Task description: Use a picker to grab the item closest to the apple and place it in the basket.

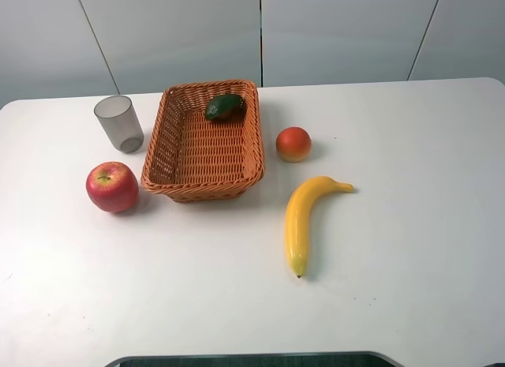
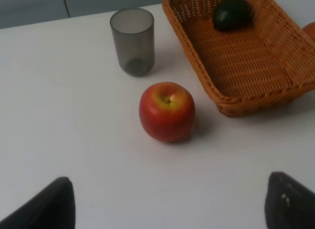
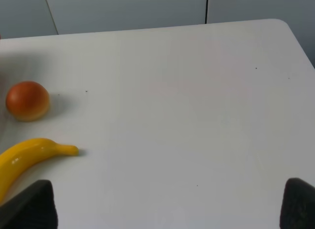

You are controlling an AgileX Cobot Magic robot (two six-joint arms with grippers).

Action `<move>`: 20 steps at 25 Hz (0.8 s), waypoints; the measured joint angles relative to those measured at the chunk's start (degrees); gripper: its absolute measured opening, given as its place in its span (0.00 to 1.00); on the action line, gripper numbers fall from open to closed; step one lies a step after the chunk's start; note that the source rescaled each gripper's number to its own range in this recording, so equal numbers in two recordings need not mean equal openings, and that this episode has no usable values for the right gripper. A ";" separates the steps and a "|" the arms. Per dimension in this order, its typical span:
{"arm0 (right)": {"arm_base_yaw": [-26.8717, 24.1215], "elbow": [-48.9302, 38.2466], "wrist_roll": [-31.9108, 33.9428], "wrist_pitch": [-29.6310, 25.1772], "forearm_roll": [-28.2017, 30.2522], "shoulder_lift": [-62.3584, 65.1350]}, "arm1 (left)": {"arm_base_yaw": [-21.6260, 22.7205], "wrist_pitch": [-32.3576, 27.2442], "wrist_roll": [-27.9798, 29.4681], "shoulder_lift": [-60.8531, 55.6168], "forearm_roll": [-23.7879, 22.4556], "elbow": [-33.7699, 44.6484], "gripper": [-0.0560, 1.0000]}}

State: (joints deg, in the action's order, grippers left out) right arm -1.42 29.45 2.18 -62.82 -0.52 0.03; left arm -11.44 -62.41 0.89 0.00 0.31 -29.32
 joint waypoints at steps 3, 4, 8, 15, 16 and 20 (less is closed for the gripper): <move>0.00 0.00 0.00 0.00 0.00 0.00 | 0.00 0.00 0.00 0.00 0.00 0.00 0.96; 0.00 0.00 0.00 0.00 0.00 0.00 | 0.00 0.00 0.00 0.00 0.00 0.00 0.96; 0.00 0.00 0.00 0.00 0.00 0.00 | 0.00 0.00 0.00 0.00 0.00 0.00 0.96; 0.00 0.00 0.00 0.00 0.00 0.00 | 0.00 0.00 0.00 0.00 0.00 0.00 0.96; 0.00 0.00 0.00 0.00 0.00 0.00 | 0.00 0.00 0.00 0.00 0.00 0.00 0.96; 0.00 0.00 0.00 0.00 0.00 0.00 | 0.00 0.00 0.00 0.00 0.00 0.00 0.96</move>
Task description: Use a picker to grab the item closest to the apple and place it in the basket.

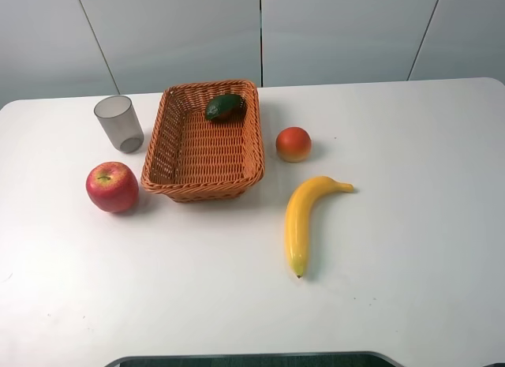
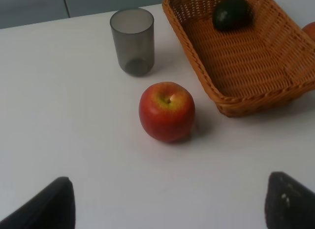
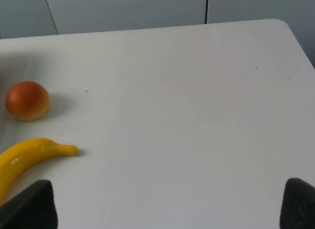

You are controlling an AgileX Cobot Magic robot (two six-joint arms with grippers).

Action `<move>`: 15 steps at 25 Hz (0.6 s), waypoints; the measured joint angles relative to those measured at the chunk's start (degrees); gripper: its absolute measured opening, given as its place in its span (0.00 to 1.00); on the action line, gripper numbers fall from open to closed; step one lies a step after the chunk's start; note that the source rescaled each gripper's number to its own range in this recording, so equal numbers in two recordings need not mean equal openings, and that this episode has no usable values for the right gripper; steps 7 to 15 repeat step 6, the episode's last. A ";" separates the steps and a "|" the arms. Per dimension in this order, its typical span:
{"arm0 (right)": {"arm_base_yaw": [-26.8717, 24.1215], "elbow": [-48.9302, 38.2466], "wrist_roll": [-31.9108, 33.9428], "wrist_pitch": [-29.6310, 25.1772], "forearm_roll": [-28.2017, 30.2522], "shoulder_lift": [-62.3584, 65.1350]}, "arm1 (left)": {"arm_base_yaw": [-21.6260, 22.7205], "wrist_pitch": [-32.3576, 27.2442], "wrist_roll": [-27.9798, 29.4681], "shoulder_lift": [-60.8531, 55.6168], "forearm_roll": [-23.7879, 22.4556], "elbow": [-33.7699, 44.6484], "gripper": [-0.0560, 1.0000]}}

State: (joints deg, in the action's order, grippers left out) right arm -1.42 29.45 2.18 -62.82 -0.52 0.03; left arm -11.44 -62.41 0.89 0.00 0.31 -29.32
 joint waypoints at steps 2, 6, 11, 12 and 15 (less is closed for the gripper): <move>0.00 0.00 0.00 0.00 0.00 0.00 | 0.00 0.00 0.00 0.00 0.00 0.00 0.96; 0.00 0.00 0.00 0.00 0.00 0.00 | 0.00 0.00 0.00 0.00 0.00 0.00 0.96; 0.00 0.00 0.00 0.00 0.00 0.00 | 0.00 0.00 0.00 0.00 0.00 0.00 0.96; 0.00 0.00 0.00 0.00 0.00 0.00 | 0.00 0.00 0.00 0.00 0.00 0.00 0.96; 0.00 0.00 0.00 0.00 0.00 0.00 | 0.00 0.00 0.00 0.00 0.00 0.00 0.96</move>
